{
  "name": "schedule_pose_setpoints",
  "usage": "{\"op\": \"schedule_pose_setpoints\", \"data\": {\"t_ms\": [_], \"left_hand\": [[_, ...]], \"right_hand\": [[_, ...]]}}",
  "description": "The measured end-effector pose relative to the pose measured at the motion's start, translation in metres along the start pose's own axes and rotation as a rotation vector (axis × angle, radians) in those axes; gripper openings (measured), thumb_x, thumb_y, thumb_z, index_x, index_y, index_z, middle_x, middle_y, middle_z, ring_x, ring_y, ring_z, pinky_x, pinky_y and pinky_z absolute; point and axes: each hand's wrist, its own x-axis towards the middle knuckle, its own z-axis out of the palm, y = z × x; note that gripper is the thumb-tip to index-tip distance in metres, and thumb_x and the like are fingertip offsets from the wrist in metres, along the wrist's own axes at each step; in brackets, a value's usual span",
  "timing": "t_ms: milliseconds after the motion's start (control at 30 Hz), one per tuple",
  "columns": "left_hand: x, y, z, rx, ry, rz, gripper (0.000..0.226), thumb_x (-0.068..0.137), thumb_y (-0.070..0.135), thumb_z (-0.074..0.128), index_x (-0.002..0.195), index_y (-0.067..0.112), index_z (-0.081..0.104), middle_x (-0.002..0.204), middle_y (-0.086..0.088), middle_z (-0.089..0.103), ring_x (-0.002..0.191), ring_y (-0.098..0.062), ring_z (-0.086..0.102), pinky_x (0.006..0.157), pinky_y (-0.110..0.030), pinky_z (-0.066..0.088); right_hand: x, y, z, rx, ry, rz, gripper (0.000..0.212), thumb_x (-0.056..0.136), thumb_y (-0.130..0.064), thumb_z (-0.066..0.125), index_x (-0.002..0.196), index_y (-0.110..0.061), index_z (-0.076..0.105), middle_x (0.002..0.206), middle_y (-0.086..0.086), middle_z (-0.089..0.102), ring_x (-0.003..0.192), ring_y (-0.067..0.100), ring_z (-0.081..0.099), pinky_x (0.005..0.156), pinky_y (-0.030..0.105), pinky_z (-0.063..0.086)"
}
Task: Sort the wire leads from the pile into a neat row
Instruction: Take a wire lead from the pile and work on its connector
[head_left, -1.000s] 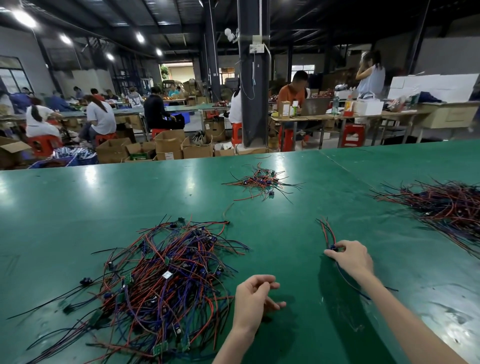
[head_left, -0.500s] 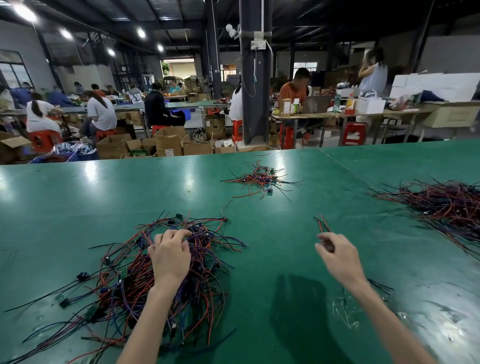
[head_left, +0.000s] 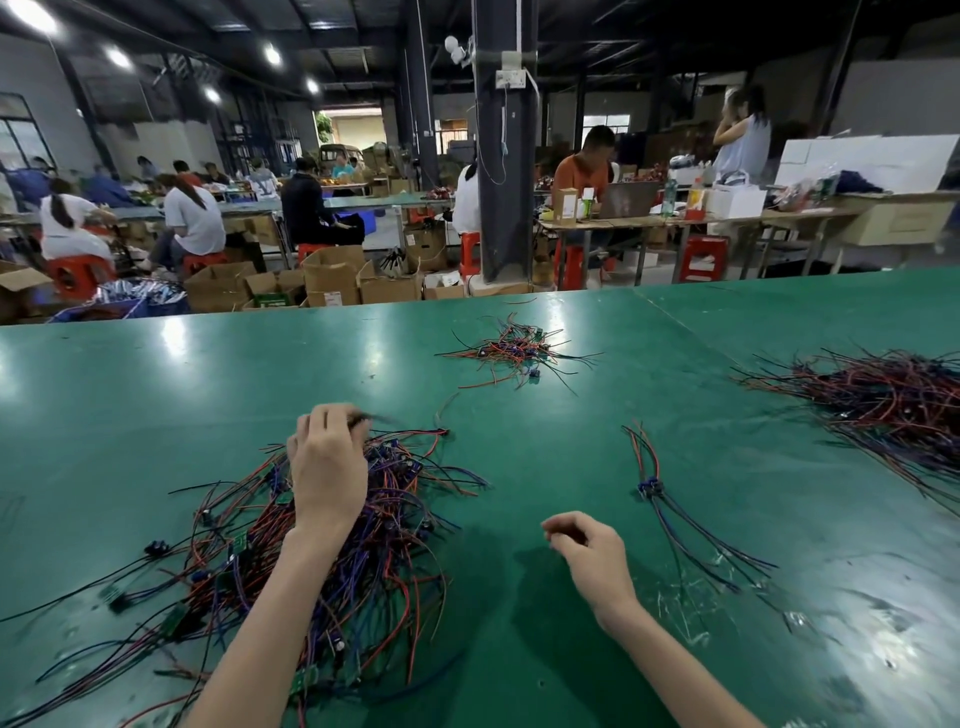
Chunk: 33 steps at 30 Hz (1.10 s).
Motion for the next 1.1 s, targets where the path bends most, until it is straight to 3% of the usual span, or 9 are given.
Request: {"op": "schedule_pose_setpoints", "data": {"t_ms": [67,133,233,367,500,667,800,900,1100], "left_hand": [[0.005,0.023,-0.014,-0.155,0.114,0.045,0.018,0.094,0.011,0.054,0.103,-0.003,0.059,0.095,-0.014,0.061,0.086,-0.027,0.055,0.076,-0.037,0.047],[0.005,0.044,-0.024,-0.336,0.098,-0.004,0.017,0.096,0.013,0.052,0.100,-0.001,0.060,0.087,-0.008,0.060,0.072,-0.018,0.054,0.063,-0.024,0.045],[-0.013,0.067,-0.018,-0.641,-0.276,-0.271,0.013,0.094,0.018,0.054,0.087,0.010,0.062,0.072,-0.002,0.060,0.057,-0.010,0.050,0.048,-0.014,0.040],[-0.074,0.079,0.019,-0.802,-0.586,-0.511,0.023,0.094,0.014,0.057,0.074,0.006,0.065,0.069,-0.008,0.064,0.048,-0.007,0.054,0.054,-0.020,0.045],[-0.112,0.074,0.047,-0.898,-0.636,-0.655,0.025,0.095,0.013,0.055,0.080,-0.003,0.066,0.075,-0.013,0.066,0.065,-0.020,0.061,0.066,-0.030,0.053],[-0.122,0.069,0.053,-0.930,-0.621,-0.562,0.023,0.095,0.016,0.055,0.083,0.003,0.069,0.076,-0.011,0.070,0.070,-0.019,0.066,0.063,-0.029,0.054],[-0.133,0.076,0.057,-0.935,-0.632,-0.475,0.013,0.093,0.011,0.059,0.086,0.008,0.070,0.078,-0.007,0.074,0.072,-0.016,0.069,0.065,-0.026,0.054],[-0.139,0.077,0.060,-0.984,-0.656,-0.455,0.007,0.091,0.009,0.061,0.092,0.004,0.066,0.080,-0.007,0.074,0.075,-0.017,0.070,0.069,-0.028,0.055],[-0.139,0.077,0.061,-0.991,-0.658,-0.364,0.004,0.087,0.006,0.066,0.090,0.005,0.064,0.081,-0.003,0.075,0.080,-0.017,0.072,0.075,-0.027,0.055]], "right_hand": [[0.000,0.000,0.005,-0.012,0.023,0.012,0.026,0.084,0.002,0.061,0.076,-0.021,0.070,0.079,-0.006,0.071,0.081,0.009,0.065,0.071,0.017,0.047],[0.000,-0.002,0.010,0.029,0.034,0.034,0.025,0.084,0.002,0.060,0.075,-0.019,0.070,0.078,-0.005,0.071,0.079,0.010,0.065,0.072,0.020,0.049],[-0.002,-0.003,0.015,0.158,-0.029,0.061,0.025,0.085,0.005,0.057,0.076,-0.015,0.071,0.074,-0.002,0.071,0.072,0.011,0.064,0.070,0.019,0.049],[-0.008,-0.006,0.014,0.339,-0.133,0.058,0.019,0.089,-0.001,0.057,0.081,-0.008,0.073,0.072,0.005,0.071,0.067,0.009,0.063,0.063,0.017,0.049],[-0.009,-0.007,0.008,0.383,-0.177,0.072,0.017,0.092,-0.012,0.059,0.085,-0.009,0.075,0.075,0.004,0.071,0.064,0.007,0.061,0.058,0.014,0.046],[-0.009,-0.009,0.010,0.330,-0.212,0.070,0.011,0.086,-0.019,0.069,0.081,-0.011,0.075,0.073,0.002,0.072,0.063,0.006,0.061,0.059,0.014,0.046],[-0.012,-0.011,0.014,0.333,-0.229,0.070,0.016,0.084,-0.018,0.070,0.076,-0.004,0.073,0.069,0.009,0.068,0.064,0.015,0.059,0.062,0.024,0.048],[-0.012,-0.013,0.012,0.391,-0.197,0.124,0.021,0.084,-0.018,0.071,0.069,-0.003,0.072,0.066,0.015,0.062,0.060,0.020,0.053,0.058,0.028,0.045],[-0.012,-0.017,0.007,0.516,-0.212,0.275,0.023,0.081,-0.017,0.072,0.062,-0.004,0.069,0.059,0.011,0.058,0.049,0.017,0.052,0.047,0.023,0.043]]}}
